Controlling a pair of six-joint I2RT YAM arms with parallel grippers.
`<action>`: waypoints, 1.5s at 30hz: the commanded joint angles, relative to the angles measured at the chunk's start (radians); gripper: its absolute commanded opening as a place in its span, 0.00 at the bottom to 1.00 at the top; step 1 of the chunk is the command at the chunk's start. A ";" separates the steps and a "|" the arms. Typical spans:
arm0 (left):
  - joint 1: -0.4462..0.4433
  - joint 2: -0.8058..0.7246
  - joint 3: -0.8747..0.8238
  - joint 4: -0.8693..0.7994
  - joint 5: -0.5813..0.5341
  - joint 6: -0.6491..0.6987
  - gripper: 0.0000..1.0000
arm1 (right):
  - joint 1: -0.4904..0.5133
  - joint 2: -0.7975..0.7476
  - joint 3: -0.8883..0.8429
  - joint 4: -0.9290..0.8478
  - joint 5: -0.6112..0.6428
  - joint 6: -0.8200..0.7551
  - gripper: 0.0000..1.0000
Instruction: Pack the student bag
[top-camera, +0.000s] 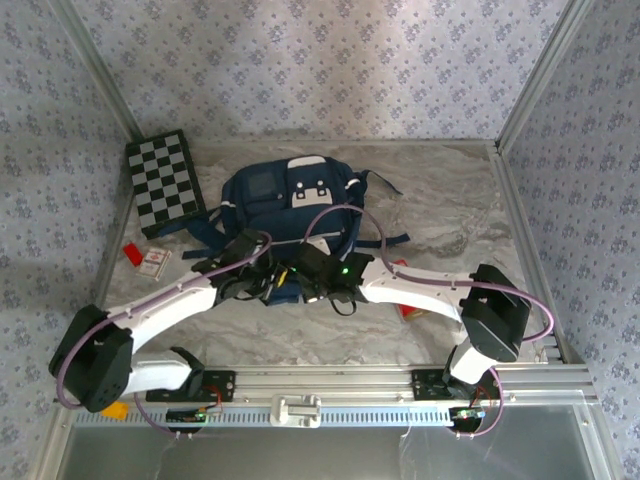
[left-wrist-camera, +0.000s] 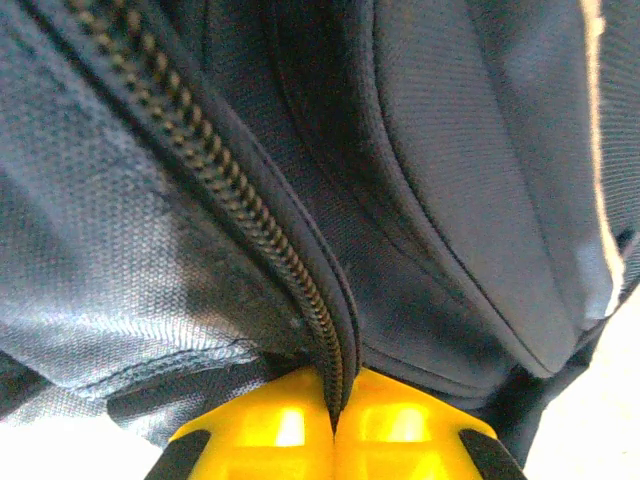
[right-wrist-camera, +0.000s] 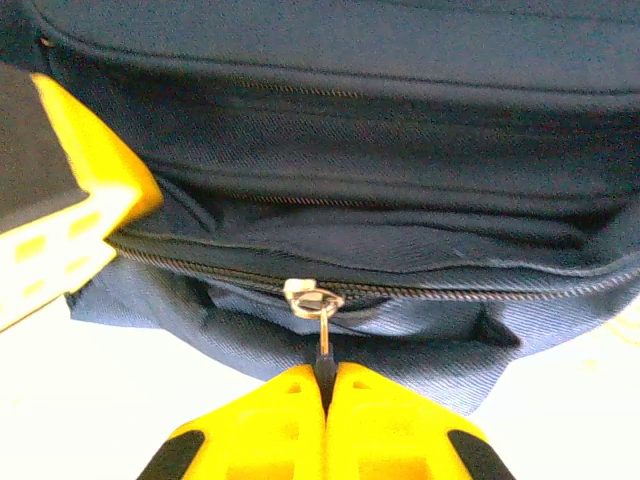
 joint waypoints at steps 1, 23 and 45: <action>0.060 -0.068 0.025 -0.088 -0.084 0.068 0.00 | 0.019 -0.008 0.069 -0.154 0.033 0.067 0.00; 0.355 -0.256 0.021 -0.209 0.059 0.300 0.00 | -0.138 -0.059 -0.004 -0.321 0.145 0.160 0.00; 0.504 0.034 0.298 -0.155 0.188 0.733 0.03 | -0.044 0.037 0.088 0.009 -0.021 0.021 0.00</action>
